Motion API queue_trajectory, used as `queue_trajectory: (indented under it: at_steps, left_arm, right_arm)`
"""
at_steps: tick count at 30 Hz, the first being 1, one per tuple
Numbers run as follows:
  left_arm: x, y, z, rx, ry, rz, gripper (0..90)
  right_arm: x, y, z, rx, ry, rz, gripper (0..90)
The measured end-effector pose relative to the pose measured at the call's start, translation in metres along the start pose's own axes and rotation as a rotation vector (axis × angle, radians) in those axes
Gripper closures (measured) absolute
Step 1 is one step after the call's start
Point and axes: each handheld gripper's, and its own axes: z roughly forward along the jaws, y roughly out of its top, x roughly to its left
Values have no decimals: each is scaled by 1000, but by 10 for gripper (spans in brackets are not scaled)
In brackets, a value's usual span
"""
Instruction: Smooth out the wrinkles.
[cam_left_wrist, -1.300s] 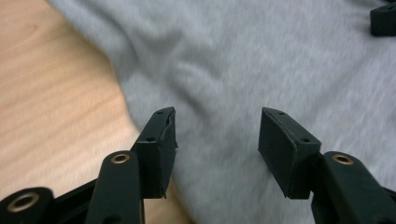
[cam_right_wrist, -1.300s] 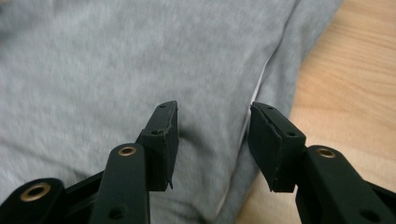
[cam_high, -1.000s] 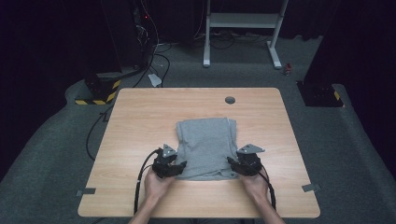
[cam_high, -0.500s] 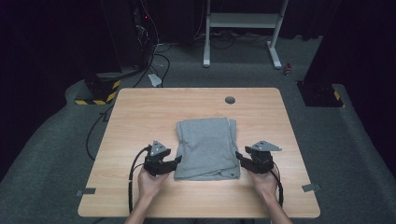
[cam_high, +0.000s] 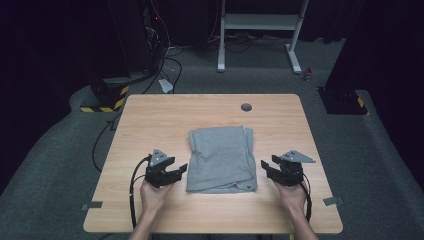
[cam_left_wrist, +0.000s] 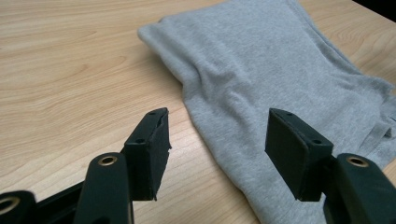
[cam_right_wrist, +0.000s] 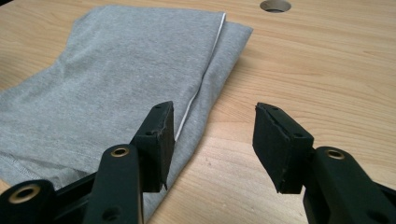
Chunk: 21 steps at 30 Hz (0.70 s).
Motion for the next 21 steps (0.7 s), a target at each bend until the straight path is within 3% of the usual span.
queue_trajectory:
  at_steps: [21]
  left_arm:
    - [27,-16,-17,-7,59,-52,387]
  right_arm:
    - [-21,-11,-19,-18,-36,43,470]
